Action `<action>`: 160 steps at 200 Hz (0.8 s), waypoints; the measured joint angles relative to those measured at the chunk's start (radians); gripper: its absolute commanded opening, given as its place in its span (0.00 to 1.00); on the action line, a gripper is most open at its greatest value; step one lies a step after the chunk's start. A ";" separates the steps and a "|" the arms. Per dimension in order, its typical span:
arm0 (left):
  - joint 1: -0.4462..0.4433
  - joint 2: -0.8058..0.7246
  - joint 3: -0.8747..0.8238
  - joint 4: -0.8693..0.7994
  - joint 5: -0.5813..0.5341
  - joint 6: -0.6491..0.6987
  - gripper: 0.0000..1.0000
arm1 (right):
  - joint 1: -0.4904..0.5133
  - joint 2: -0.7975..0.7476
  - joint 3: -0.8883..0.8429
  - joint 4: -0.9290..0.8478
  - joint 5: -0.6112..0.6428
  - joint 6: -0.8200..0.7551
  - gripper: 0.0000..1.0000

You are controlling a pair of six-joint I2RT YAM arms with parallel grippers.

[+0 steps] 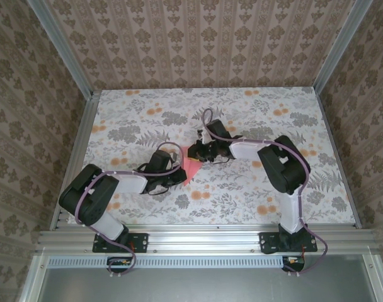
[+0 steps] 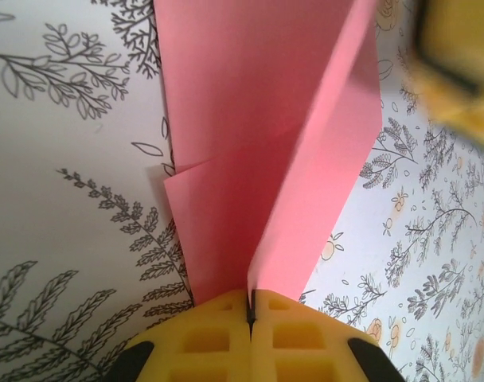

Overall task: Fold a paper plane with a square sheet of paper (pick it up from the middle)
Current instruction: Fourth fold the wing at the center of the table.

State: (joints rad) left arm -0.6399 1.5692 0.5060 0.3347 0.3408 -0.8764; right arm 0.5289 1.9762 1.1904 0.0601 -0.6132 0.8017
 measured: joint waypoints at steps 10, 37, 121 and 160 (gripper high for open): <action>0.000 0.000 -0.005 0.011 0.004 -0.002 0.00 | -0.019 -0.035 -0.002 -0.003 0.003 -0.011 0.18; 0.001 0.010 -0.006 0.030 0.033 -0.002 0.00 | -0.051 -0.076 -0.019 -0.003 0.016 -0.028 0.13; 0.001 0.024 -0.006 0.048 0.083 0.009 0.00 | -0.047 0.014 -0.097 -0.073 0.046 -0.078 0.09; -0.008 0.050 0.007 0.064 0.110 0.033 0.00 | -0.047 0.005 -0.098 -0.099 0.076 -0.116 0.06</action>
State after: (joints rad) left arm -0.6483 1.6192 0.5133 0.3992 0.4511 -0.8433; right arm 0.4824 1.9808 1.0924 -0.0391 -0.5369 0.6857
